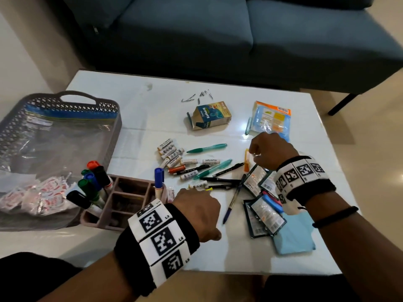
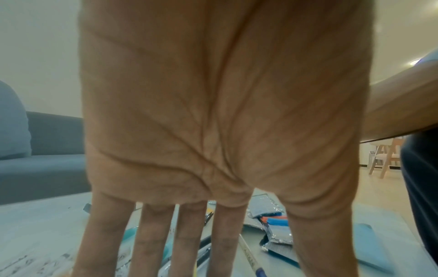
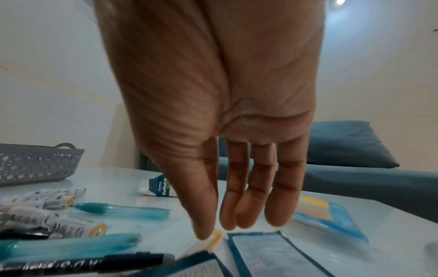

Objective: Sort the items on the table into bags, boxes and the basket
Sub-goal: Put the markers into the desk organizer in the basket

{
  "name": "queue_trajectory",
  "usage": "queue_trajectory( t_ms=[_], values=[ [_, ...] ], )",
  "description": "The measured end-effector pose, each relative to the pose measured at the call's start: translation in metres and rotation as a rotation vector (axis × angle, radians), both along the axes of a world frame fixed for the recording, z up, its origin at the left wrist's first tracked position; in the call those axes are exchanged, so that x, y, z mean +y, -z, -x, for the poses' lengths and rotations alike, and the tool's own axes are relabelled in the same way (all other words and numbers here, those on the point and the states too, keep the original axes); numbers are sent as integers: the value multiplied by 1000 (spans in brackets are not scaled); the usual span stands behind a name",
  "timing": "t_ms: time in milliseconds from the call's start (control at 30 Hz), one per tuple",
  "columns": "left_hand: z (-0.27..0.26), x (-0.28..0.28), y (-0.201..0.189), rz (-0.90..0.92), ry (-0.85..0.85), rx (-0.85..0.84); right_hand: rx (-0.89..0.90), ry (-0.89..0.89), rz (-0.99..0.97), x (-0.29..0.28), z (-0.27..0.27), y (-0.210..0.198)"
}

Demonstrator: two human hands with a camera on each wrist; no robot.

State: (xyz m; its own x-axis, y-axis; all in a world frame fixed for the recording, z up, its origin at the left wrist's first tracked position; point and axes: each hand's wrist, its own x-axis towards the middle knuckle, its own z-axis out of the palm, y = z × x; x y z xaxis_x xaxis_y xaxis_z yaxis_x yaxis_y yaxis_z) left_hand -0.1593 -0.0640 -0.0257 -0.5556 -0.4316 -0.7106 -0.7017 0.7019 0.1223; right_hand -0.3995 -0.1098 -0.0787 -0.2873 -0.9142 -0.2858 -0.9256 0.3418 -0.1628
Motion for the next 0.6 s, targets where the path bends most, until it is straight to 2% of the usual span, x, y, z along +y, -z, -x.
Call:
queue_trajectory(
  t_ms=[233,367,500,600],
  values=[
    [8,-8,8,-12,1,-15,-140,-190,20,7,-1,12],
    [5,-28,6,27,-56,42,-53,-280,-16,7,-13,21],
    [-7,-40,-1,74,-91,8,-73,-243,-33,2,-15,23],
    [-9,-44,-3,80,-75,16,-140,-189,80,-1,-21,23]
  ],
)
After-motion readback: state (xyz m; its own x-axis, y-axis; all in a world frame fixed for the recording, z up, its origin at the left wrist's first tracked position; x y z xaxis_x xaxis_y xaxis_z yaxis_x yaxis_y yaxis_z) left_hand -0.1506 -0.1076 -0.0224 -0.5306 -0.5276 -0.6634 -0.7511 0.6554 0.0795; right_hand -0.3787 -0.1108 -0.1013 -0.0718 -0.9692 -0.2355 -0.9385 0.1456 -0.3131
